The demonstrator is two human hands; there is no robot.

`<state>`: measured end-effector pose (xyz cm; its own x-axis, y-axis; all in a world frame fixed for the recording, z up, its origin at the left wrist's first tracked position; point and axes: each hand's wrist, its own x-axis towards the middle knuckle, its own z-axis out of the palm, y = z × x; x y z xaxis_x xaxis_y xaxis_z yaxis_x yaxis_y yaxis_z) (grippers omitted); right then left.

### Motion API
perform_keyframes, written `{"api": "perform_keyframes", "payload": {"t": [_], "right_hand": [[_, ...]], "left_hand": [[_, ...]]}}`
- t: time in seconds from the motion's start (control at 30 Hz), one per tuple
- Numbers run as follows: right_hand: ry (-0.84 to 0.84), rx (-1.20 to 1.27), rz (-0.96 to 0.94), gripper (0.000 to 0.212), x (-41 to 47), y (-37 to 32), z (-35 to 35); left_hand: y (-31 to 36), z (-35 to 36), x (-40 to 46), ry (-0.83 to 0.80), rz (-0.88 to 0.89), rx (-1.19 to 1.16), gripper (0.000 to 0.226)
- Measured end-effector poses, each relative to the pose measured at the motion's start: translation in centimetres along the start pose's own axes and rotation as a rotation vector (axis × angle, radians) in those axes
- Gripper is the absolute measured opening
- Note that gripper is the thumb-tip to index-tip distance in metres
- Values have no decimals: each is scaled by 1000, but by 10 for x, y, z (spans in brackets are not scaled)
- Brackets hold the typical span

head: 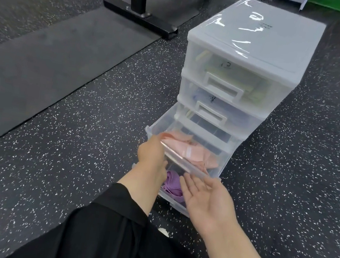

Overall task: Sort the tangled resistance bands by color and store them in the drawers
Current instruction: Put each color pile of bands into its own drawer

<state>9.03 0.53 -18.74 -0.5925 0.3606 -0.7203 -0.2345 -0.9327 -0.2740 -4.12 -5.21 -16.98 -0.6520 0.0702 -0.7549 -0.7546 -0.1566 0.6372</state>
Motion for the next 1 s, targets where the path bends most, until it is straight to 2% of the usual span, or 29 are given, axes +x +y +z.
{"api": "perform_keyframes", "payload": {"t": [0.1, 0.27, 0.4, 0.53, 0.77, 0.83, 0.9, 0.97, 1.0], "right_hand": [[-18, -3, -47, 54, 17, -17, 10], [-25, -24, -84, 49, 45, -49, 24], [-23, -80, -132, 44, 67, -65, 30], [-17, -109, -160, 41, 82, -80, 34], [-68, -152, -204, 20, 86, -86, 28], [-39, -160, -221, 19, 86, -83, 28], [5, -149, -232, 29, 83, -78, 25], [45, -149, -198, 36, 76, -67, 18], [65, -168, -161, 37, 70, -58, 13]], "left_hand": [[-6, 10, 8, -100, 49, 67, 23], [-14, 34, 22, -303, 138, 207, 34], [-18, 51, 38, -352, 170, 225, 55], [-20, 67, 55, -400, 200, 239, 52], [-24, 73, 75, -485, 203, 224, 59], [-23, 74, 75, -488, 205, 213, 56], [-21, 73, 75, -439, 197, 198, 44], [-19, 67, 79, -315, 168, 200, 24], [-16, 62, 82, -234, 158, 197, 20]]}}
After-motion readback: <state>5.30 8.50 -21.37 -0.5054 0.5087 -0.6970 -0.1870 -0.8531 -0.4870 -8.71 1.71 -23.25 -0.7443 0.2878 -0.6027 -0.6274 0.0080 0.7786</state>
